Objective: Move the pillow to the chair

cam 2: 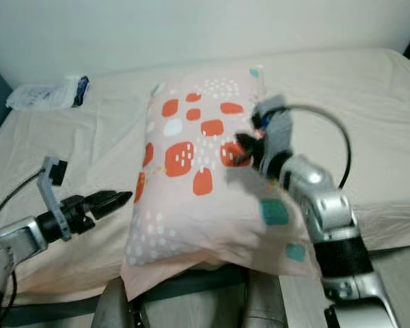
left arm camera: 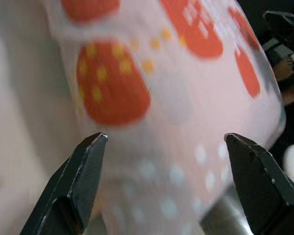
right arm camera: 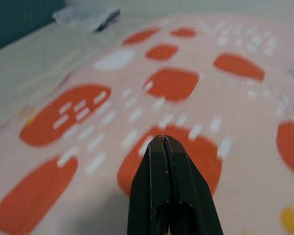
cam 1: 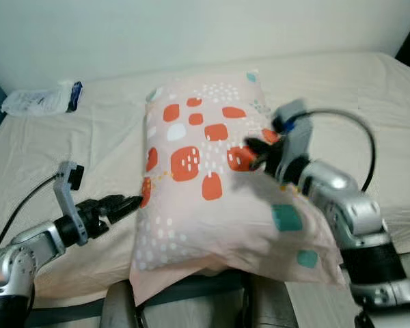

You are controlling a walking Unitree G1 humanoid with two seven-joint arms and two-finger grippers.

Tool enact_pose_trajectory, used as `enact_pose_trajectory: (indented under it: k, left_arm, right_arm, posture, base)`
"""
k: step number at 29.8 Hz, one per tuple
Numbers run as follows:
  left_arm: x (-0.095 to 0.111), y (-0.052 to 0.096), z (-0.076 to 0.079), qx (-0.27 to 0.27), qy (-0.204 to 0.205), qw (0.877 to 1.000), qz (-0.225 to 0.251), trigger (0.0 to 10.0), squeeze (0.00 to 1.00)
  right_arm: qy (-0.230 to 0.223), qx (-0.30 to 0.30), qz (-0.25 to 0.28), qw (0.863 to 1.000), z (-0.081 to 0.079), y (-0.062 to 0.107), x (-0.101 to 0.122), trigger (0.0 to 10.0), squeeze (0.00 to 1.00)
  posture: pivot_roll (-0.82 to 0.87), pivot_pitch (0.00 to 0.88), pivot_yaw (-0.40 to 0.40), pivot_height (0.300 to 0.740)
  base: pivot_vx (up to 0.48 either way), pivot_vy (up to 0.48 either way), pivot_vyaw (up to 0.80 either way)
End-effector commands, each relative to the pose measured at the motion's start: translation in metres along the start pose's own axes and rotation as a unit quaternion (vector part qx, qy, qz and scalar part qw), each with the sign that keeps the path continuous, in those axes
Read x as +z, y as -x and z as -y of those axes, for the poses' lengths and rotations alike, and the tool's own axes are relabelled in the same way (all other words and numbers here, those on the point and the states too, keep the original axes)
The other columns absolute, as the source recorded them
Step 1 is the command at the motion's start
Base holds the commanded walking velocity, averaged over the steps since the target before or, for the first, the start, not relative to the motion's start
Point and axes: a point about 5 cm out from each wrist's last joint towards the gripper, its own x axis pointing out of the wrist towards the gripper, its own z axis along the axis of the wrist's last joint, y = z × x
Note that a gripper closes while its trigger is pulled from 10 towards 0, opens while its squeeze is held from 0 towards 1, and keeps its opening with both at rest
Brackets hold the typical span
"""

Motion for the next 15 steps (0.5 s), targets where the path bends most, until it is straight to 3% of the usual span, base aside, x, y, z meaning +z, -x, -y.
enact_pose_trajectory:
  k: [1,4,11,15]
  left_arm:
    - [-0.003,0.006,0.001,-0.003,0.022,1.0,-0.005,10.0,1.0]
    - [-0.023,0.006,-0.006,0.025,0.059,0.998,-0.029,10.0,1.0]
    - [-0.045,-0.001,-0.01,0.052,0.094,0.992,-0.062,10.0,1.0]
    - [-0.055,-0.013,-0.021,0.113,0.119,0.985,-0.061,10.0,1.0]
  right_arm:
    - [-0.002,0.018,0.002,1.0,-0.005,0.004,0.0,10.0,0.0]
    - [-0.02,0.07,0.023,0.997,-0.013,0.016,-0.004,10.0,0.0]
    - [-0.006,0.071,0.023,0.997,-0.011,0.029,-0.011,10.0,0.0]
    - [-0.074,0.011,0.103,0.992,0.013,0.042,0.005,10.0,0.0]
  posture:
    - [0.0,0.128,0.02,0.536]
    - [0.0,0.135,0.02,0.536]
    - [0.0,0.14,0.018,0.536]
    - [0.0,0.142,0.021,0.536]
  base:
    - [0.0,0.0,0.0]
    - [0.0,0.0,0.0]
    - [0.0,0.0,0.0]
    - [0.0,0.0,0.0]
